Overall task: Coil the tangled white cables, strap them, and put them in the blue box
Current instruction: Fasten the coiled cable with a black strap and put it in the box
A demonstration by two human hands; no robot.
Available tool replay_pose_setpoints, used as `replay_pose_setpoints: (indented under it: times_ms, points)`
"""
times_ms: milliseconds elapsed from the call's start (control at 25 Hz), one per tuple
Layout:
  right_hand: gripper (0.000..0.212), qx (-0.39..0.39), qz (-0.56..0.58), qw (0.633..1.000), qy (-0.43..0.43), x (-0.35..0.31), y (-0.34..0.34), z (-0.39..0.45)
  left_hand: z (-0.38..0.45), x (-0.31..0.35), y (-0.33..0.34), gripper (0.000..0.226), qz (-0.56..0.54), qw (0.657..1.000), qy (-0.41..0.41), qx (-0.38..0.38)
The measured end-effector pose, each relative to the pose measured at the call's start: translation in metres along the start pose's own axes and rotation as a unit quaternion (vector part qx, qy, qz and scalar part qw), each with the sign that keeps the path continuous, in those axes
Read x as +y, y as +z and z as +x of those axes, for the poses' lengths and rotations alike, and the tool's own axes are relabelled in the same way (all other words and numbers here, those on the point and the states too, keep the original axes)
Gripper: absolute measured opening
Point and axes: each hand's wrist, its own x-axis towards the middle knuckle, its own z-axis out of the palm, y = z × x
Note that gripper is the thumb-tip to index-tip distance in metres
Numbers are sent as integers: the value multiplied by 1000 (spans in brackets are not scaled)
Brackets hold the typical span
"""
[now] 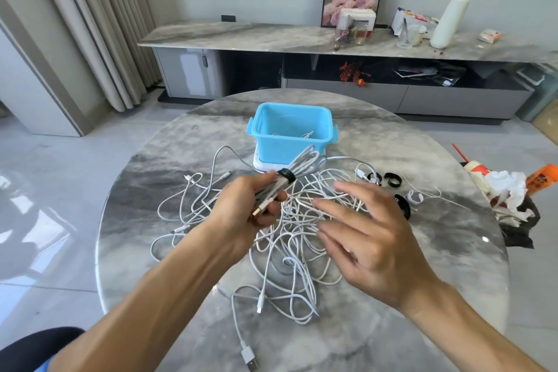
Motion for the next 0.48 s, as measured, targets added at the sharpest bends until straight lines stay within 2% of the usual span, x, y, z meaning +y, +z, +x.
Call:
replay_pose_setpoints:
  times_ms: [80, 120, 200, 240, 280, 360, 480]
  points:
    - [9, 11, 122, 978, 168, -6, 0, 4, 1, 1, 2, 23, -11, 999, 28, 23]
    - [8, 2, 233, 932, 276, -9, -2, 11, 0, -1, 6, 28, -20, 999, 35, 18]
    - [13, -11, 455, 775, 438, -14, 3, 27, -2, -13, 16, 31, -17, 999, 43, 6]
    - [15, -3, 508, 720, 473, -15, 9, 33, -2, -18, 21, 27, -2, 999, 50, 4]
    - [14, 12, 526, 697, 488, -15, 16, 40, -1, -21, 24, 20, 12, 998, 56, 4]
    - [8, 35, 517, 693, 501, -16, 29, 55, 0, -20, 26, 12, 25, 998, 59, -2]
    - [14, 41, 485, 692, 533, -16, 48, 68, 0, -9, 17, 13, 61, 996, 67, 6]
